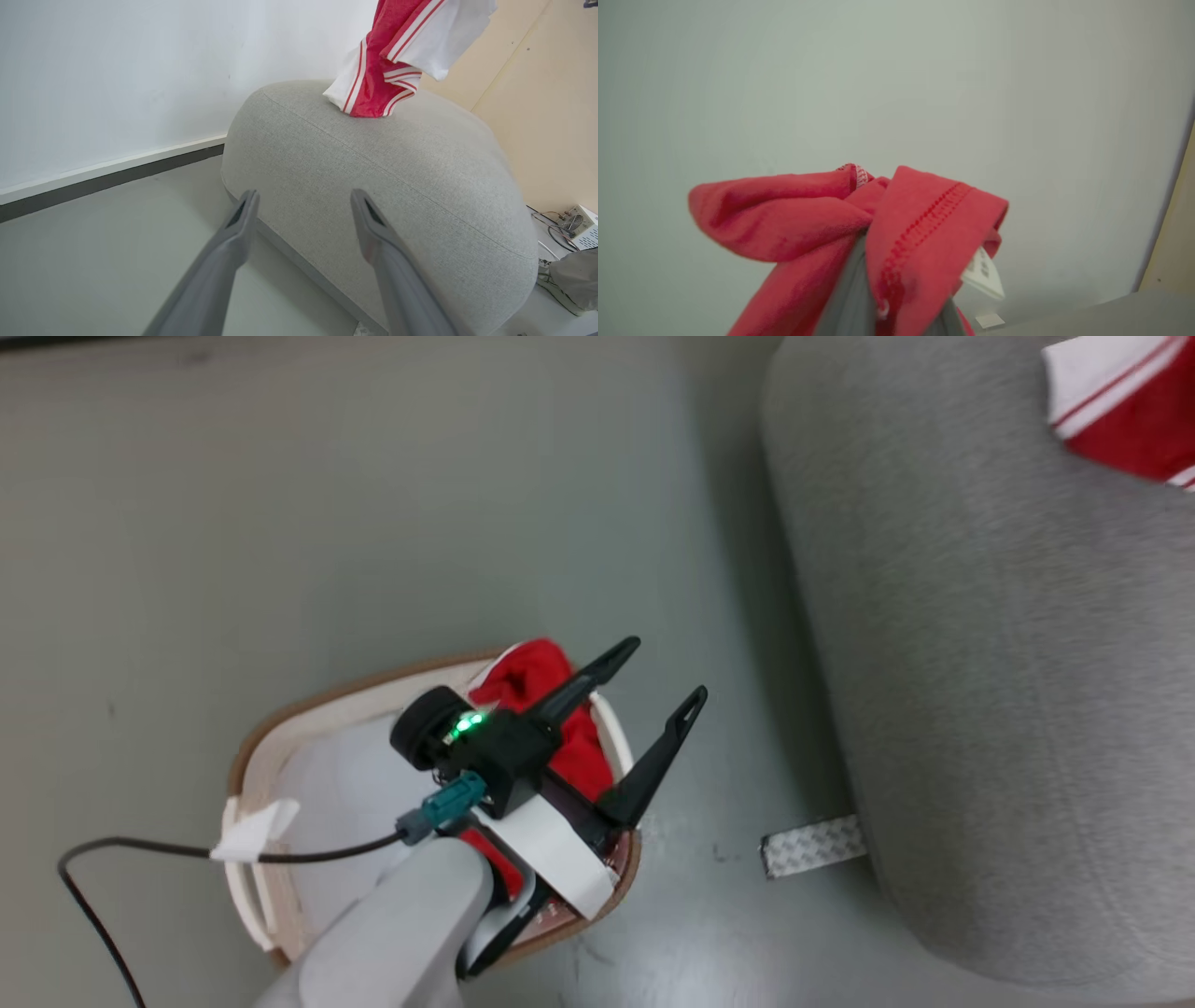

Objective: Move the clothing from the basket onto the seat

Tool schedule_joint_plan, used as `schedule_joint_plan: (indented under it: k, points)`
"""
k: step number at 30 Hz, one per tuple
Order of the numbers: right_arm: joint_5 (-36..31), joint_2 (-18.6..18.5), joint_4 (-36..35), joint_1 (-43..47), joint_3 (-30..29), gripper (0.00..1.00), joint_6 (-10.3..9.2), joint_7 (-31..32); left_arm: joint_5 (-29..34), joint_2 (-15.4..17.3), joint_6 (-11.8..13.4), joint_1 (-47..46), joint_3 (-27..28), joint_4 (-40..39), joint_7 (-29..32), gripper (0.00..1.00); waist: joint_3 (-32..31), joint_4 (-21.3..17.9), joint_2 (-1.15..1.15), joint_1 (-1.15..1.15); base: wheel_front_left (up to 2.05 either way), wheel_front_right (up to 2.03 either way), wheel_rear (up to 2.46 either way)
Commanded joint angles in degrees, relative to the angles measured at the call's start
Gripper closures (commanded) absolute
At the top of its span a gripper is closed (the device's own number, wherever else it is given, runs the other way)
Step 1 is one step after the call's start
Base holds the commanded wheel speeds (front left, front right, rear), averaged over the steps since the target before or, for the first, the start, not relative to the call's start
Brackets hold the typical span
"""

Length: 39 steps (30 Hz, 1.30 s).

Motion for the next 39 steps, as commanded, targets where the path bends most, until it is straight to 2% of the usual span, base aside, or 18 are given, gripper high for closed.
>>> schedule_joint_plan:
  k: [1,4,9,15,18,19,21,22,28,32,36,39]
  points:
    - [0.1,-0.3,1.3,-0.8,0.2,1.00,-0.12,0.3,0.6,0.7,-0.1,-0.8,0.3,-0.4,0.2,0.00,3.1,2.2,0.00,-0.01,0.00,0.00,0.00]
    - [-1.0,-0.2,6.4,-1.9,2.2,1.00,-0.12,0.6,0.8,1.2,0.2,-1.4,0.6,-1.0,0.3,0.00,5.0,2.8,0.00,-0.01,0.00,0.00,0.00]
    - [-1.6,2.4,16.4,-2.1,6.7,1.00,-0.12,2.2,0.8,1.7,0.5,-2.4,0.8,-1.9,0.3,0.00,7.4,3.6,0.00,-0.01,0.00,0.00,0.00]
    - [-2.4,3.8,27.3,-2.6,11.4,1.00,-0.12,4.3,1.0,1.9,0.9,-3.5,0.9,-1.9,0.2,0.00,8.4,4.5,0.00,-0.01,0.00,0.00,0.00]
    - [-1.7,4.2,30.0,-2.6,12.8,0.93,-0.12,3.6,0.5,2.1,1.2,-3.2,1.2,-1.4,-0.1,0.00,7.6,4.5,0.00,-0.01,0.00,0.00,0.00]
    - [-1.5,4.3,30.5,-2.4,13.4,0.81,-0.12,3.3,0.4,2.2,1.3,-2.9,1.4,-1.2,-0.1,0.00,7.1,4.4,0.00,-0.01,0.00,0.00,0.00]
    - [-1.3,4.3,31.2,-1.9,14.5,0.49,-0.12,2.8,0.0,2.2,1.4,-2.3,1.4,-0.7,-0.2,0.00,5.8,4.2,0.00,-0.01,0.00,0.00,0.00]
    - [-0.9,4.1,31.4,-1.6,14.9,0.00,-0.12,2.5,-0.1,2.1,1.4,-2.0,1.5,-0.5,-0.4,0.00,5.1,4.1,0.00,-0.01,0.00,0.00,0.00]
    - [-0.1,2.8,32.1,1.2,19.4,0.00,-0.12,2.9,-1.2,0.8,1.8,0.6,2.1,1.5,-0.9,0.00,-2.1,3.7,0.00,-0.01,0.00,0.00,0.00]
    - [2.5,2.1,31.8,4.7,22.8,0.00,-0.12,7.4,-2.4,0.2,2.1,3.1,3.3,3.2,-1.0,0.00,-9.0,3.9,0.00,-0.01,0.00,0.00,0.00]
    - [4.8,-0.8,29.1,8.4,26.6,0.00,-0.12,13.1,-3.8,-0.4,3.1,6.1,5.8,3.4,-1.0,0.00,-15.8,4.2,0.00,-0.01,0.00,0.00,0.00]
    - [6.0,-2.8,25.7,10.1,28.5,0.00,-0.12,13.6,-4.2,-0.6,3.4,8.7,8.0,3.0,-1.0,0.00,-20.3,4.5,0.00,-0.01,0.00,0.00,0.00]
